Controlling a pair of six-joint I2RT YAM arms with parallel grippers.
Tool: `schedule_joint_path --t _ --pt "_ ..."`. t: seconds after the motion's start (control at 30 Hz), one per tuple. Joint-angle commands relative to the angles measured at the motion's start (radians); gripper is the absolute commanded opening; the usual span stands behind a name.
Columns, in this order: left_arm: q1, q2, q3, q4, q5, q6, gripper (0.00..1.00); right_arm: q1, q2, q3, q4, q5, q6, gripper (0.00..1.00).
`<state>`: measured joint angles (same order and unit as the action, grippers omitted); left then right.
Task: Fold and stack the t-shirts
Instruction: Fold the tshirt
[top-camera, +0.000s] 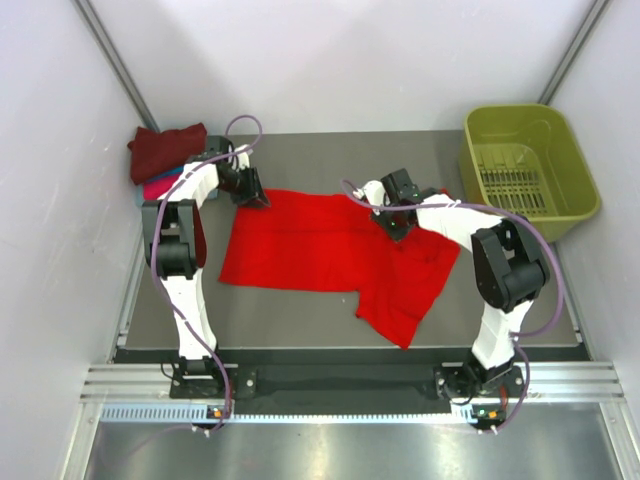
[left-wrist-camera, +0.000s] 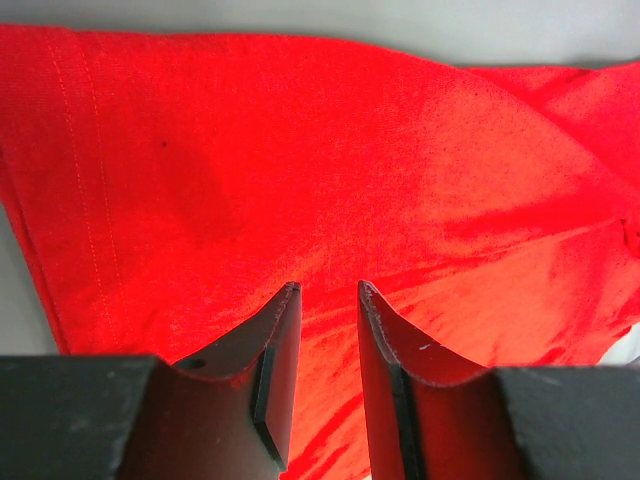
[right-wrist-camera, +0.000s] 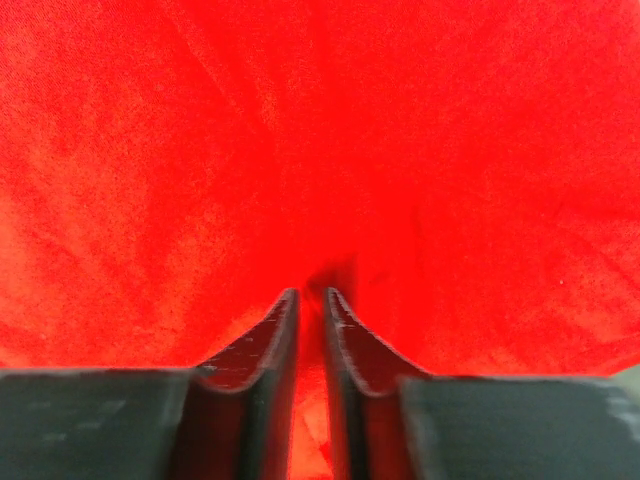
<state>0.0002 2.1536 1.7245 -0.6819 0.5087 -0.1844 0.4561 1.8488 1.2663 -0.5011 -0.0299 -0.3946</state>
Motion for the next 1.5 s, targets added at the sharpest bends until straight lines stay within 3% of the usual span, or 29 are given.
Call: schedule_joint_path --t 0.0,0.03,0.1,0.5,0.73,1.17,1.23,1.3,1.47 --pt "0.003 0.005 0.04 0.035 0.021 -0.007 0.34 0.007 -0.037 0.015 -0.005 -0.005 0.011 0.19" --pt "0.003 0.006 0.041 0.035 0.021 -0.007 0.34 0.007 -0.039 0.012 -0.007 -0.008 0.013 0.25" --pt "0.004 0.006 0.043 0.035 0.021 -0.006 0.34 0.007 -0.04 -0.013 -0.013 -0.016 0.013 0.25" --pt "0.003 0.003 0.043 0.033 0.014 -0.004 0.34 0.012 -0.033 -0.062 0.015 -0.008 -0.007 0.17" --pt "0.003 0.003 0.04 0.035 0.013 -0.004 0.34 0.012 -0.025 -0.022 -0.002 -0.011 -0.003 0.01" --pt "0.004 0.019 0.056 0.042 0.025 -0.016 0.34 0.068 -0.071 0.05 -0.062 -0.087 0.079 0.0" --pt "0.003 0.02 0.06 0.045 0.027 -0.018 0.34 0.076 -0.076 0.036 -0.065 -0.094 0.082 0.03" --pt "0.003 0.019 0.063 0.042 0.025 -0.018 0.34 0.081 -0.08 0.012 -0.065 -0.099 0.086 0.18" --pt "0.004 0.011 0.06 0.035 0.016 -0.009 0.34 0.076 -0.131 -0.036 -0.08 -0.09 0.109 0.31"
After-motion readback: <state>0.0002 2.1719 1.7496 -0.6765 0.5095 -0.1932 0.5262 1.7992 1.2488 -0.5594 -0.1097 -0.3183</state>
